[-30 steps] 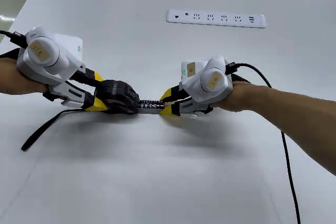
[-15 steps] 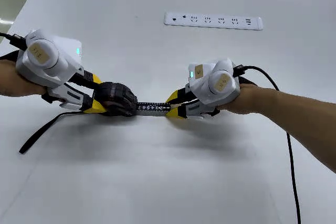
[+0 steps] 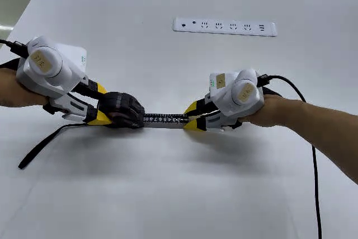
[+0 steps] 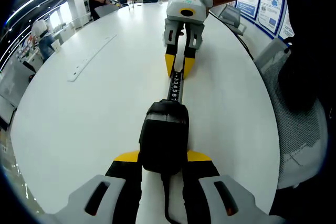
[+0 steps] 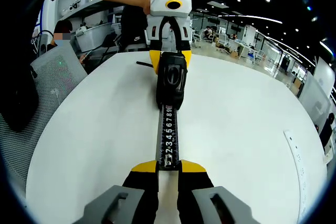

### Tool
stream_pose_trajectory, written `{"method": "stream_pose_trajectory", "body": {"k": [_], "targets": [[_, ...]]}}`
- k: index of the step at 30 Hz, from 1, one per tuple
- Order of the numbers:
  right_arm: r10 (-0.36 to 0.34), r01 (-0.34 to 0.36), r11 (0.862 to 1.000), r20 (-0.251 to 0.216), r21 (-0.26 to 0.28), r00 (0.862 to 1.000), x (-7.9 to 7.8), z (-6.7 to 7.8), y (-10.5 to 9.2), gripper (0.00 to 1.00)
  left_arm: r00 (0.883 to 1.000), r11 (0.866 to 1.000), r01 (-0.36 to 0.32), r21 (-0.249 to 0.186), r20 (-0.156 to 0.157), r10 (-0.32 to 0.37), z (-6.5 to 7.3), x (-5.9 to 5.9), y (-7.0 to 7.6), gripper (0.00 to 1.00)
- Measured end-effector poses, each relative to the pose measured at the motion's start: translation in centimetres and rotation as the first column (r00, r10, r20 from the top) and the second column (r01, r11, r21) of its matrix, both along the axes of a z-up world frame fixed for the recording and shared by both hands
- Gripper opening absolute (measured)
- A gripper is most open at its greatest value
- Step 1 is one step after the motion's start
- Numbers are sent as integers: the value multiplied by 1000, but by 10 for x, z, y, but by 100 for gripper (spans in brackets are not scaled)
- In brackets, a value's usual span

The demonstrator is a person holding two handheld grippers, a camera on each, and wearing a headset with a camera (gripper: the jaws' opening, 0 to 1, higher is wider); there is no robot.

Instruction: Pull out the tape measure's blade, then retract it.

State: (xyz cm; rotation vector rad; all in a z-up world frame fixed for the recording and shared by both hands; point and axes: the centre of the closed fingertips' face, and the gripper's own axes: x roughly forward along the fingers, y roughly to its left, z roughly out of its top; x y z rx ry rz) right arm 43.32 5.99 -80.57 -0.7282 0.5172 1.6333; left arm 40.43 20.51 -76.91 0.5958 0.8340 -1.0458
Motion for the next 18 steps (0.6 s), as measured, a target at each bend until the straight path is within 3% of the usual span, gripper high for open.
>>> {"method": "stream_pose_trajectory", "body": {"k": [18], "targets": [[-19,19,999,8,-28,1000,4,2,-28,9,1000,1000,6,13,-10,-6,0,1,-1,24]]}}
